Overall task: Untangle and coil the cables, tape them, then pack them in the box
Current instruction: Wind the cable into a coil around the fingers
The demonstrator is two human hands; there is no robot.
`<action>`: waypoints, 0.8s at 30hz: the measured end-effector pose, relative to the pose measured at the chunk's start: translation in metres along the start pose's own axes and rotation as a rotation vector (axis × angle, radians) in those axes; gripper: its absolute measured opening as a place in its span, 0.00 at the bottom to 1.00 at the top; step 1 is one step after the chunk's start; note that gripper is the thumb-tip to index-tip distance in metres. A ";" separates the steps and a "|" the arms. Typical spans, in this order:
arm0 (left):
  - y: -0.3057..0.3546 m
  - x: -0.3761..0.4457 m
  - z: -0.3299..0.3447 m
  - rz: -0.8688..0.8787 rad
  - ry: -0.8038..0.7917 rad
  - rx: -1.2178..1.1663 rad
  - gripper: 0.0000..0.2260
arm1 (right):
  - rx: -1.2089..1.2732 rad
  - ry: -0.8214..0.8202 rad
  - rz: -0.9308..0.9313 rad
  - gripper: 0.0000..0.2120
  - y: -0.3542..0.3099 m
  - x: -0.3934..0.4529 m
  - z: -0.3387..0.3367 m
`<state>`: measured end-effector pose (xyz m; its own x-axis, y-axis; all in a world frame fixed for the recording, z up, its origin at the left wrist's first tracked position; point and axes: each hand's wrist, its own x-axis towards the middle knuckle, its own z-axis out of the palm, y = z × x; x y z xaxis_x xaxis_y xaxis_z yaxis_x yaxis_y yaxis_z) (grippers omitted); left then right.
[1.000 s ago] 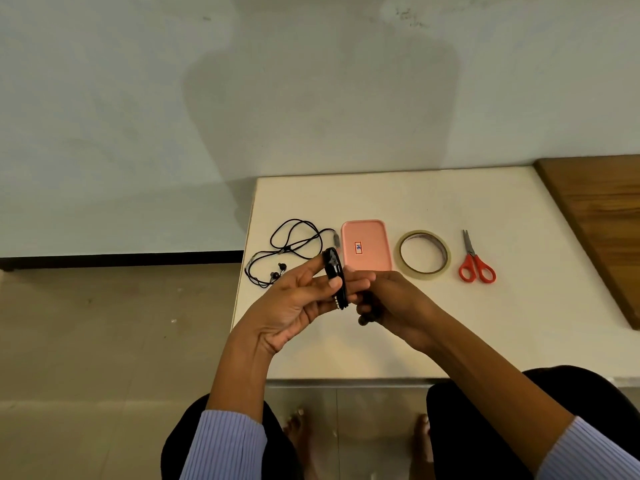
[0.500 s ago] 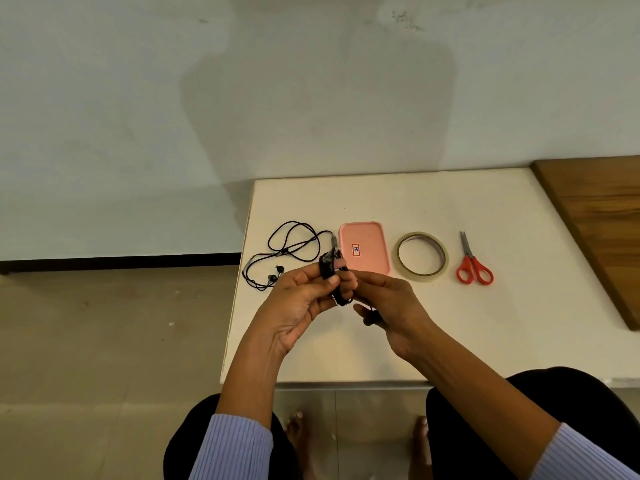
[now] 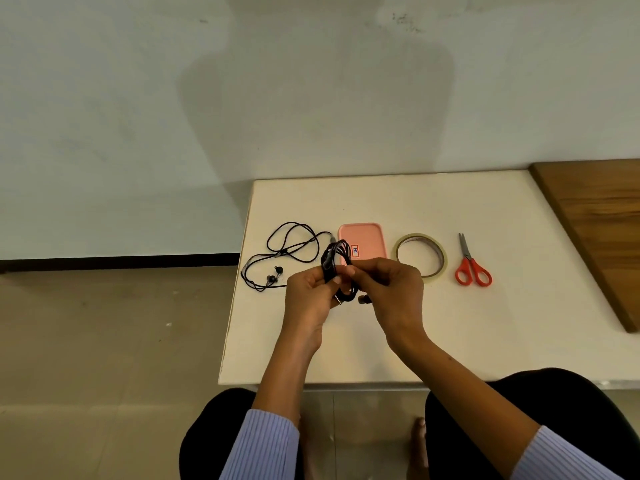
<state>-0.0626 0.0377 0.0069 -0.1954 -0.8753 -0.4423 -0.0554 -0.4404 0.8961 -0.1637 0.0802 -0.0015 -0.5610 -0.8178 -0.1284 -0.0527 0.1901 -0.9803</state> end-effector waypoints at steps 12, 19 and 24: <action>0.003 -0.002 -0.007 -0.114 -0.134 -0.199 0.13 | -0.346 -0.277 -0.246 0.10 0.004 0.000 0.001; 0.010 -0.003 -0.013 -0.210 -0.218 -0.316 0.11 | -0.412 -0.345 -0.304 0.11 -0.003 0.004 -0.002; 0.017 -0.005 -0.014 -0.252 -0.222 -0.329 0.10 | -0.396 -0.362 -0.334 0.13 -0.007 0.001 -0.003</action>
<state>-0.0492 0.0324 0.0236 -0.4223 -0.6849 -0.5938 0.1787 -0.7051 0.6862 -0.1661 0.0797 0.0054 -0.1504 -0.9865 0.0646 -0.5172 0.0228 -0.8555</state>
